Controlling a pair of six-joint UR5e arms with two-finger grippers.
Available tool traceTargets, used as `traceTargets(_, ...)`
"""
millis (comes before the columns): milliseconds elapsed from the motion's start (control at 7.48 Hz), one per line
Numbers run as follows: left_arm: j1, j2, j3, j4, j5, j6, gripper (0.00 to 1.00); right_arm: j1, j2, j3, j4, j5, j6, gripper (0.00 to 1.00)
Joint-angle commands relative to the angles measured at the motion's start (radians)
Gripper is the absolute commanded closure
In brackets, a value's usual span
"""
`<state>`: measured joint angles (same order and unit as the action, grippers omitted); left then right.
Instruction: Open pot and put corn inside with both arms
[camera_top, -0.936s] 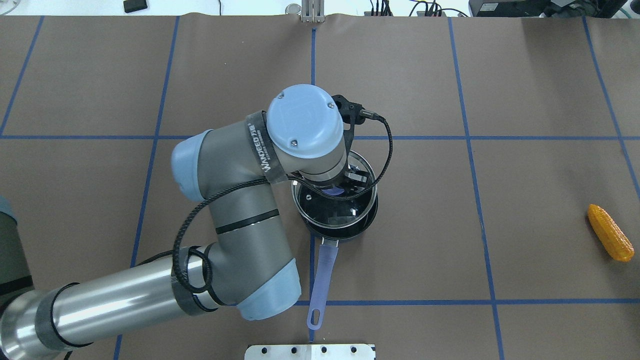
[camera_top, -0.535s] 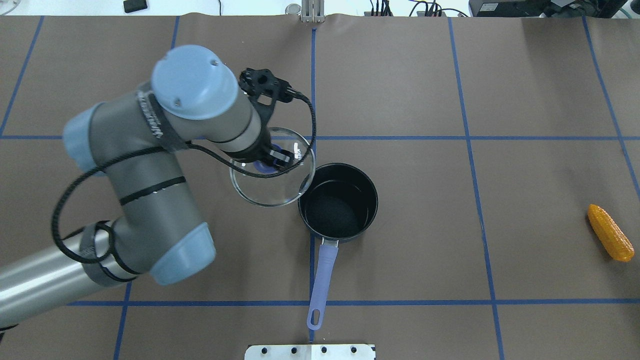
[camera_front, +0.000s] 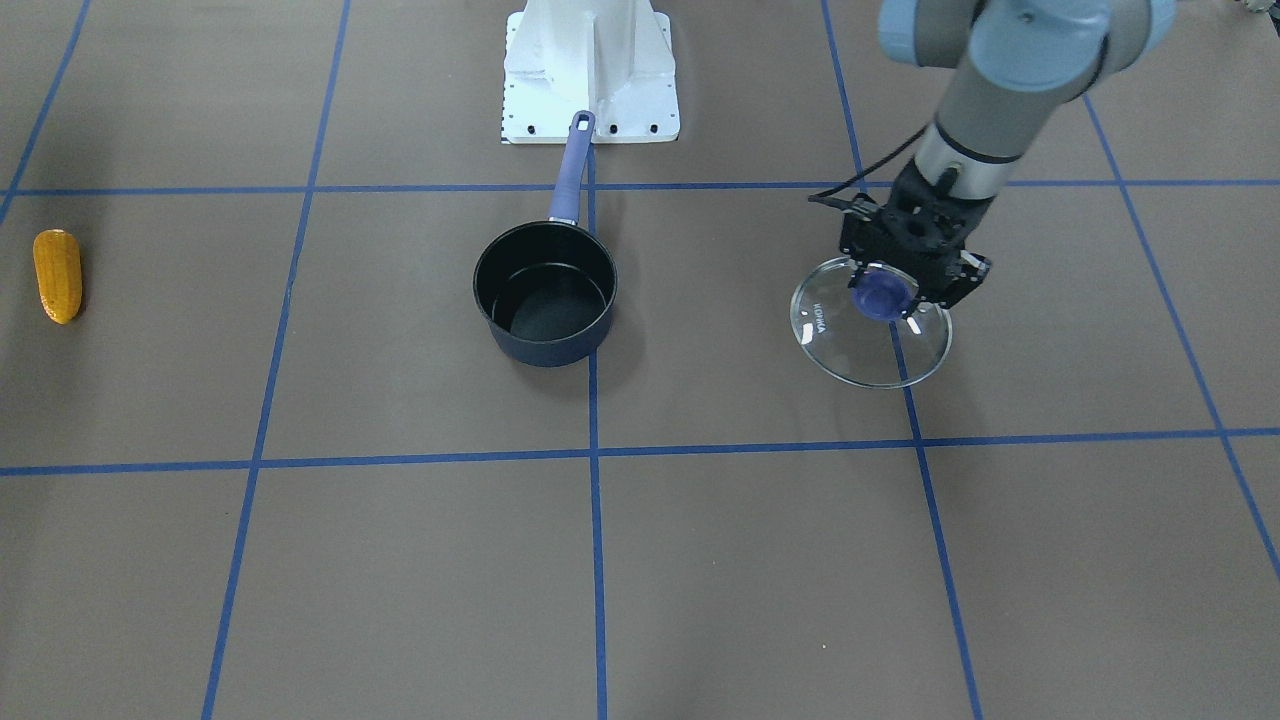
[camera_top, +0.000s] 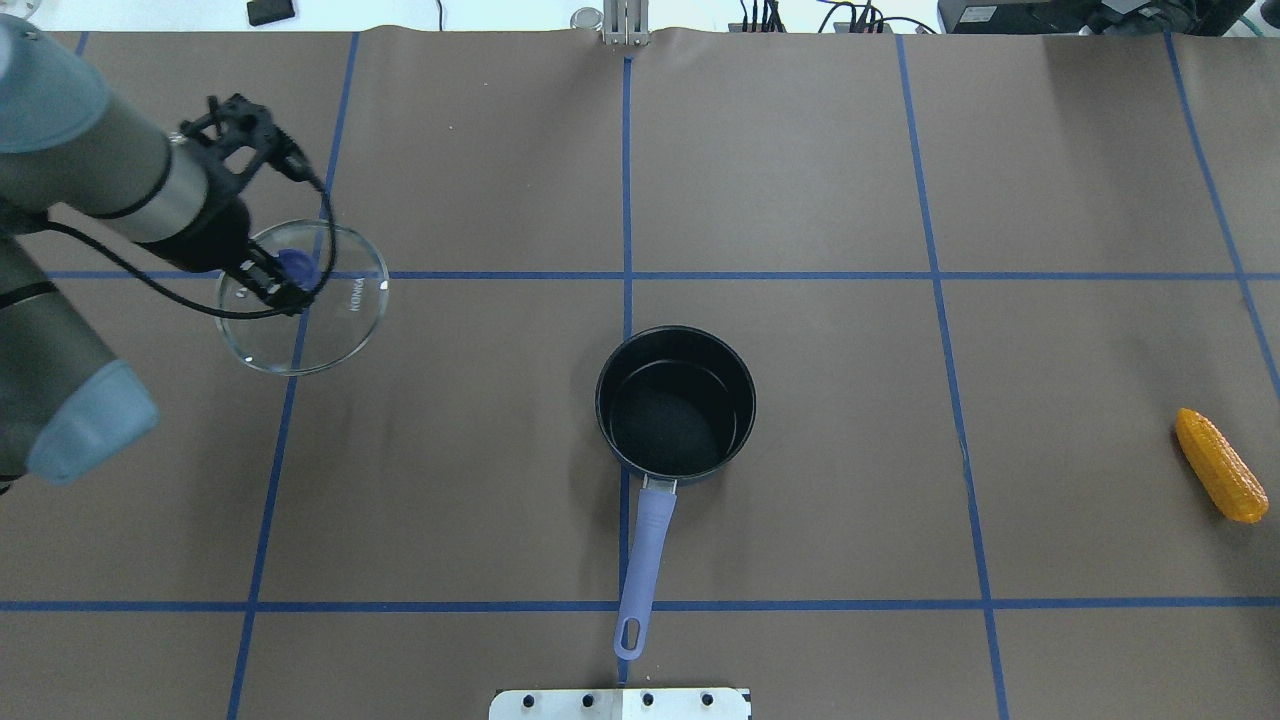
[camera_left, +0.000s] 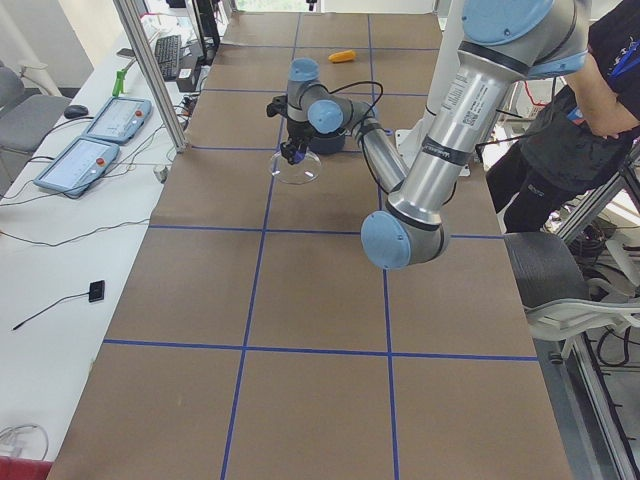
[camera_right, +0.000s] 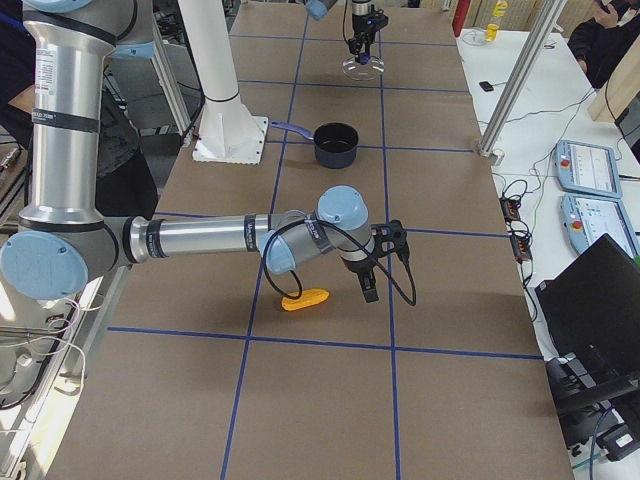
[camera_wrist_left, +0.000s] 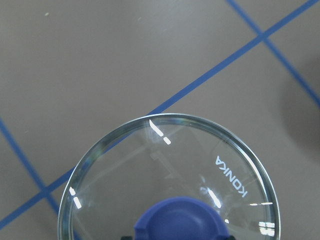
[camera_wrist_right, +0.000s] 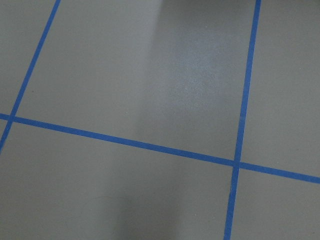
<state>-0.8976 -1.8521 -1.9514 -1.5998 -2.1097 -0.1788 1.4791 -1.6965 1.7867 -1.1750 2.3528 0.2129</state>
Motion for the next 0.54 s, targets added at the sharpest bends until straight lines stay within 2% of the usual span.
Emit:
traceTargets(0, -0.086, 0.295, -0.003, -0.241, -0.084, 0.171, 0.96, 0.000, 0.000, 0.000, 0.000, -0.001, -0.001, 0.00)
traceTargets(134, -0.084, 0.397, 0.005, -0.359, -0.085, 0.164, 0.96, 0.000, 0.000, 0.000, 0.000, -0.001, -0.001, 0.00)
traceTargets(401, -0.078, 0.474, -0.006, -0.391, -0.092, 0.118, 0.95, 0.000, 0.000, -0.001, 0.000, -0.001, -0.001, 0.00)
